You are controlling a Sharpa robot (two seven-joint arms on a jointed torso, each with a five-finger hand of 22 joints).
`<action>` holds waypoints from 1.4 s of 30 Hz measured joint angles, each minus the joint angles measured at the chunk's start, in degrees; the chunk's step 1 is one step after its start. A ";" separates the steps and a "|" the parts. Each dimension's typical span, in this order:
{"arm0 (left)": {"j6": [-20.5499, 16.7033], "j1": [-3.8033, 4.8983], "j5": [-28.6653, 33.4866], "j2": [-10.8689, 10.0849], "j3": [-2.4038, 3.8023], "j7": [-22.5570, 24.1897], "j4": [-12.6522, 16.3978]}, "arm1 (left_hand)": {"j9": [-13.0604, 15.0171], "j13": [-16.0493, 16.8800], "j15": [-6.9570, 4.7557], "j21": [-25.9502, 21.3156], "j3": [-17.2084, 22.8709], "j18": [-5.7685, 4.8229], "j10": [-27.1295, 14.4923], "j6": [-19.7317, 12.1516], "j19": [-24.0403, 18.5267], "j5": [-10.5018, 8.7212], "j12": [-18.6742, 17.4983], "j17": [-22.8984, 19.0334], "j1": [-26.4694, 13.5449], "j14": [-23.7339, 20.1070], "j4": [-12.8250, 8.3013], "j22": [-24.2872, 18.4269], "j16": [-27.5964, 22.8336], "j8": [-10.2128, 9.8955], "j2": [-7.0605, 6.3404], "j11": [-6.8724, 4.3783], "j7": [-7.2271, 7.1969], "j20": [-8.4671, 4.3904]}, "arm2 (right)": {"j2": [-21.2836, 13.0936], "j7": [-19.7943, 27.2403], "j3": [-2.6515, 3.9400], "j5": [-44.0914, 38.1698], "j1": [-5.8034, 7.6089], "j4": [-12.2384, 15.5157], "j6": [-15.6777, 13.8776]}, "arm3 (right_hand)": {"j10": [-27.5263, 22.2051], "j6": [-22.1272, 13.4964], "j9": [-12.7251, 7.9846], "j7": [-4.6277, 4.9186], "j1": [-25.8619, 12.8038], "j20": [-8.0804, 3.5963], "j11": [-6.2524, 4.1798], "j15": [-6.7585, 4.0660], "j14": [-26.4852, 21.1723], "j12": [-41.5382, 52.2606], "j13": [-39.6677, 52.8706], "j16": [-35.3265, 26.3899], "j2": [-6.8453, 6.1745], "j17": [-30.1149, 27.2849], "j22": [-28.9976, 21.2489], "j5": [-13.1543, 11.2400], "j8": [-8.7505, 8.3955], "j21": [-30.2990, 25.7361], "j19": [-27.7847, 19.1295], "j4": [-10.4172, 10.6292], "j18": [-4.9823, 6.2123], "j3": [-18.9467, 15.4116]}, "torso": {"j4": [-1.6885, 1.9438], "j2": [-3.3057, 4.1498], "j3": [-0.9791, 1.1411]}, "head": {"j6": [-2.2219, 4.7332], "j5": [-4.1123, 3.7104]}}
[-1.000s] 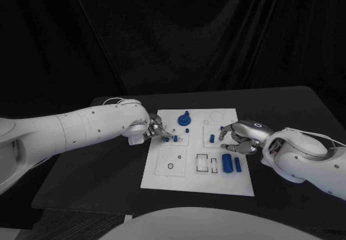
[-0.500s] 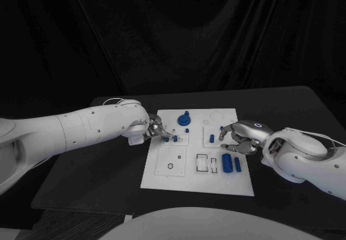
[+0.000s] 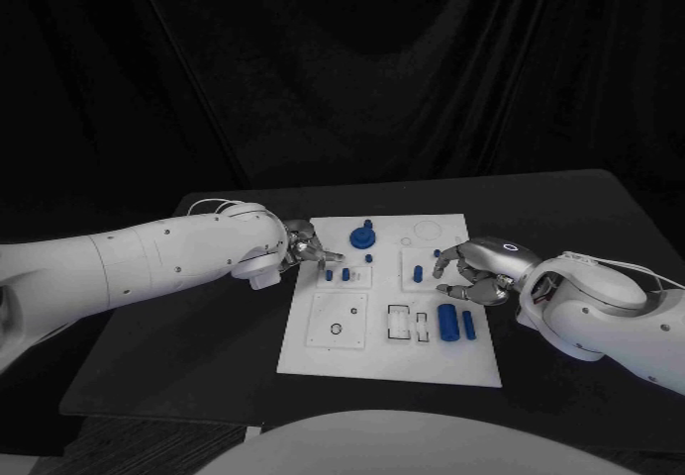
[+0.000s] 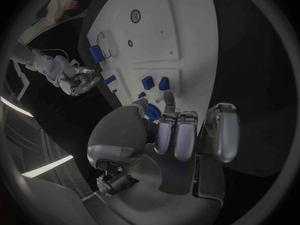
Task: Assemble the parts on the task board
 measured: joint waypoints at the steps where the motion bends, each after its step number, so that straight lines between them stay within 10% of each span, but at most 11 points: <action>1: -1.12 0.03 -0.48 -0.50 0.00 0.57 0.51 | 0.00 0.00 0.00 0.01 -2.41 0.00 0.00 0.00 0.00 0.40 0.00 0.00 0.00 0.00 0.16 0.00 0.00 0.07 0.00 0.00 0.00 0.00 | -0.03 -0.01 0.00 0.00 0.00 0.00 0.00 | 0.00 0.00 0.00 0.00 0.00 0.00 0.00 0.00 0.00 0.00 0.00 0.00 0.00 0.00 0.00 0.00 0.00 0.00 0.00 0.00 0.00 0.00 | 0.02 0.01 0.00 | 0.00 -0.03; 9: -11.57 2.56 -4.67 -3.89 0.01 7.19 3.76 | 0.00 0.00 -0.01 0.42 -5.47 0.00 -0.38 -0.97 0.01 2.63 0.00 0.00 0.04 0.00 -0.04 0.00 0.00 3.79 -0.02 -0.37 -0.26 -0.01 | -0.31 0.03 0.00 0.00 -0.01 0.06 -0.04 | 0.00 0.40 -0.03 0.39 0.00 0.00 0.00 0.00 0.00 0.00 0.00 0.00 0.00 0.00 0.00 0.00 0.00 0.00 0.01 -0.64 0.00 0.64 | 0.03 0.00 -0.04 | 0.00 -0.14; 13: -16.07 3.67 -6.61 -4.84 0.05 12.98 4.50 | 0.00 0.00 0.56 -1.98 -6.73 0.01 -0.63 -7.00 -0.62 11.69 -2.85 0.00 9.94 -0.02 -1.32 0.00 0.00 4.80 0.27 1.10 1.29 0.58 | -0.53 0.15 0.00 0.00 -0.01 0.13 -0.34 | 0.00 0.40 -0.04 0.39 0.01 0.00 0.00 0.00 0.00 0.00 0.00 0.00 0.00 0.00 0.00 0.00 0.00 0.00 0.01 -0.62 0.00 0.62 | 0.02 -0.07 -0.02 | 0.00 -0.15; 16: -18.20 3.98 -8.14 -4.76 0.04 18.63 4.26 | -2.50 -3.69 1.92 -7.30 -2.36 0.05 -21.91 -14.79 -6.21 11.86 -19.78 0.00 22.79 -0.64 -6.42 0.00 -0.07 0.34 0.06 2.34 3.53 1.62 | -0.63 0.29 0.00 0.00 -0.01 0.23 -0.69 | 0.00 0.40 -0.04 0.39 0.01 0.00 0.00 0.00 0.00 0.00 0.00 0.00 0.00 0.00 0.00 0.00 0.00 0.00 0.01 -0.62 0.00 0.62 | -0.02 -0.09 0.00 | 0.00 -0.11; 19: -19.47 3.96 -11.33 -3.85 0.02 24.12 3.16 | -10.83 -22.81 3.95 -6.96 5.14 0.04 -41.69 -18.65 -7.67 8.25 -44.54 0.00 30.16 -6.55 -6.41 0.00 -5.74 -3.80 -3.16 4.25 3.72 2.97 | -0.79 0.61 0.00 0.00 -0.01 0.42 -1.19 | -0.03 0.40 -0.04 0.39 0.01 0.00 0.00 0.00 0.00 -0.01 0.00 0.00 0.00 0.00 0.00 0.00 0.00 0.00 0.01 -0.62 0.01 0.63 | -0.02 -0.07 0.02 | 0.00 -0.11; 21: -20.01 3.80 -14.33 -3.16 0.02 26.85 2.27 | -16.90 -32.54 3.03 -3.78 8.49 0.02 -42.50 -16.04 -4.52 4.93 -54.77 0.00 32.80 -6.84 -5.94 0.00 -6.96 -5.24 -5.81 3.75 1.18 3.22 | -0.87 0.91 0.00 0.00 -0.02 0.55 -1.57 | -1.25 0.43 -0.04 0.37 0.01 0.00 0.03 0.00 0.00 -0.87 0.00 0.00 0.00 0.00 0.00 0.00 0.00 0.01 0.01 -0.62 0.00 0.62 | -0.02 -0.06 0.03 | 0.00 -0.10; 24: -20.54 3.06 -20.68 -1.88 0.03 30.30 0.65 | -21.77 -37.53 1.48 -2.75 9.72 0.03 -42.14 -12.39 -3.69 4.28 -60.75 0.00 33.31 -5.13 -5.72 0.00 -7.00 -7.36 -7.41 2.27 -2.02 2.42 | -1.07 1.54 0.00 0.00 -0.05 0.85 -2.27 | -3.17 0.83 -0.04 0.00 0.22 -0.01 -0.30 0.00 0.00 -1.02 0.00 0.00 -0.20 0.00 0.00 0.00 0.49 0.02 0.03 -0.62 0.00 0.63 | -0.03 -0.03 0.04 | 0.00 -0.09; 25: -20.57 2.82 -22.73 -1.48 0.02 31.12 0.24 | -25.49 -40.96 1.33 -2.21 9.73 0.02 -42.80 -11.56 -3.02 4.29 -64.20 -0.07 32.76 -4.97 -5.72 0.00 -7.48 -9.69 -9.82 2.17 -4.60 1.80 | -1.14 1.77 0.00 0.00 -0.07 0.95 -2.51 | -3.17 0.97 -0.04 0.14 0.42 -0.02 -0.30 0.00 0.00 -1.02 0.00 0.01 0.00 0.00 0.00 0.00 0.66 0.03 0.04 -0.62 0.00 0.63 | -0.03 -0.03 0.04 | 0.00 -0.09; 27: -20.51 2.32 -27.11 -0.37 -0.01 32.48 -0.72 | -36.49 -48.46 0.97 -1.99 10.03 0.01 -42.51 -8.38 -1.99 4.34 -69.63 -5.19 32.67 -5.28 -5.43 0.00 -10.73 -14.92 -11.11 1.64 -5.03 0.76 | -1.30 2.23 0.00 0.00 -0.14 1.17 -3.01 | -3.17 1.02 -0.04 0.19 0.65 -0.30 -0.30 0.00 0.00 -1.02 0.00 0.01 0.23 0.00 0.00 0.00 0.66 0.03 0.34 -0.62 0.00 0.63 | -0.04 -0.03 0.03 | 0.00 -0.04; 33: -19.63 0.91 -37.23 3.16 0.00 33.95 -3.35 | -43.40 -52.01 0.31 -1.12 9.15 0.01 -40.97 -6.93 -1.31 5.28 -71.54 -5.19 32.67 -4.56 -6.32 0.00 -10.76 -15.66 -11.10 1.55 -5.74 0.33 | -1.44 3.15 0.00 0.05 -0.31 1.62 -4.13 | -3.18 1.02 -0.04 0.18 0.65 -0.30 -0.31 -0.01 0.00 -1.40 0.00 0.01 0.23 0.00 0.00 0.00 0.66 0.04 0.34 -0.62 0.00 0.63 | 0.03 0.07 -0.03 | 0.00 0.25; 42: -18.66 -0.62 -46.15 7.02 -0.01 34.09 -6.60 | -46.25 -53.33 0.31 -1.10 8.69 0.01 -39.37 -5.58 -0.51 5.28 -71.55 -5.47 32.66 -4.56 -6.78 0.00 -10.75 -15.66 -11.10 1.57 -5.05 0.11 | -1.69 4.03 0.00 0.37 -0.43 2.06 -5.33 | -3.18 1.02 -0.04 0.18 0.65 -0.30 -0.31 -0.01 0.00 -1.41 0.00 0.01 0.23 0.00 0.00 0.00 0.66 0.04 0.34 -0.63 0.00 0.63 | 0.10 0.20 -0.23 | 0.00 0.07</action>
